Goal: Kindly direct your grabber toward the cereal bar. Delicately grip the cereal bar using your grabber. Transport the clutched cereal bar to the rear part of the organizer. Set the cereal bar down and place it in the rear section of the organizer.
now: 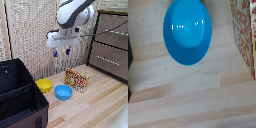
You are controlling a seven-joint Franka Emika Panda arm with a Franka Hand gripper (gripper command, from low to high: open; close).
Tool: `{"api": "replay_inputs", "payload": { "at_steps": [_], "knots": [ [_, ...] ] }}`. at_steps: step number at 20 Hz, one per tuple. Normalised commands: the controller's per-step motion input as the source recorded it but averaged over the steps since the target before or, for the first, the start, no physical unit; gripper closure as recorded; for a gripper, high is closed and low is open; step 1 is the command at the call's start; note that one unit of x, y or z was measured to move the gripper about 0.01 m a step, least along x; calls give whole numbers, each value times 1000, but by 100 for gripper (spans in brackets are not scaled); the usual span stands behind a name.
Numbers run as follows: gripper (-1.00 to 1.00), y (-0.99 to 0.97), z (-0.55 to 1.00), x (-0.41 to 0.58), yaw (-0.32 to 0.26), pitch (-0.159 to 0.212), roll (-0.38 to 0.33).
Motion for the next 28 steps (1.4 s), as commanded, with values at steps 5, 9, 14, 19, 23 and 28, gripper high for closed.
{"api": "replay_inputs", "payload": {
  "at_steps": [5, 9, 14, 19, 23, 28],
  "knots": [
    [-100, -687, -147, -200, -18, -45, 47],
    [-100, -627, -99, -184, 0, -46, 46],
    [-100, -366, -146, -124, 0, -25, 13],
    [-100, -119, -251, -169, 0, -24, -23],
    [-100, -196, -296, -71, 31, -33, -38],
    [-100, -211, -276, -16, 122, -56, -33]
  ]
}}
